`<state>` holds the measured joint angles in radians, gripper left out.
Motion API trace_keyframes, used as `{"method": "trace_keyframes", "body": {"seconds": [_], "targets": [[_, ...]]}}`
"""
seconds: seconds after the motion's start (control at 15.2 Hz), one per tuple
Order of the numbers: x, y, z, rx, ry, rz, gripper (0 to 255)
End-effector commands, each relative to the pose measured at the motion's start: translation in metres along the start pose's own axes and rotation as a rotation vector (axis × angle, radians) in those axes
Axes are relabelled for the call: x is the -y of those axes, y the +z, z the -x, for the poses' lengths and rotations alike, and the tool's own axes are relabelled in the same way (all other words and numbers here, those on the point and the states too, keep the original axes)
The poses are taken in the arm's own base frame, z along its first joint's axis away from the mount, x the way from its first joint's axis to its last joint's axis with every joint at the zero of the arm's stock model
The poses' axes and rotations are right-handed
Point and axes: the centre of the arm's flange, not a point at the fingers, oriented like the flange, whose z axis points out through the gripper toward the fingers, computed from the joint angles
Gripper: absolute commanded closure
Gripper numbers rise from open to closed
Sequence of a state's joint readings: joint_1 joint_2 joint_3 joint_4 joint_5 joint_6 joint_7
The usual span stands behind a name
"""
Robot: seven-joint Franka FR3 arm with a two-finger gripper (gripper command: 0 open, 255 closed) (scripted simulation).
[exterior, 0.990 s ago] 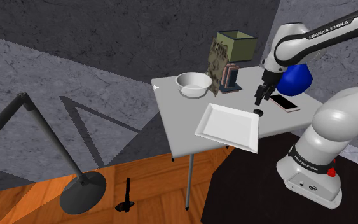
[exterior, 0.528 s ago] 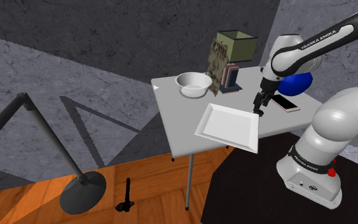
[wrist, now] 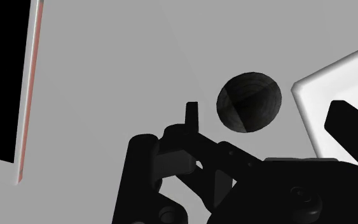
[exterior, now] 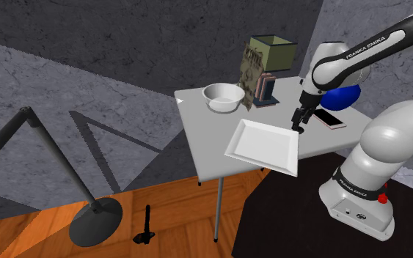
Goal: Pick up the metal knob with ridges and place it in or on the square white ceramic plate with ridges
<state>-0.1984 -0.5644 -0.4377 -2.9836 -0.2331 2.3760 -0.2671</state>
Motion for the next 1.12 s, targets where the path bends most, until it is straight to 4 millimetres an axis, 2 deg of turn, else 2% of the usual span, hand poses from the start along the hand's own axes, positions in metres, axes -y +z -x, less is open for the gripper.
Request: {"method": "trace_keyframes", "body": {"seconds": [0.0, 0.59, 0.66, 0.79, 0.86, 1.06], "targets": [[0.0, 0.0, 0.0, 0.0, 0.0, 0.0, 255], [0.0, 0.0, 0.0, -0.001, 0.0, 0.0, 255], [0.0, 0.0, 0.0, -0.001, 0.0, 0.0, 0], [-0.009, -0.01, -0.058, 0.242, 0.259, 0.015, 0], [-0.013, -0.011, -0.072, 0.301, 0.321, 0.019, 0], [-0.012, 0.004, -0.067, 0.301, 0.321, 0.019, 0]]}}
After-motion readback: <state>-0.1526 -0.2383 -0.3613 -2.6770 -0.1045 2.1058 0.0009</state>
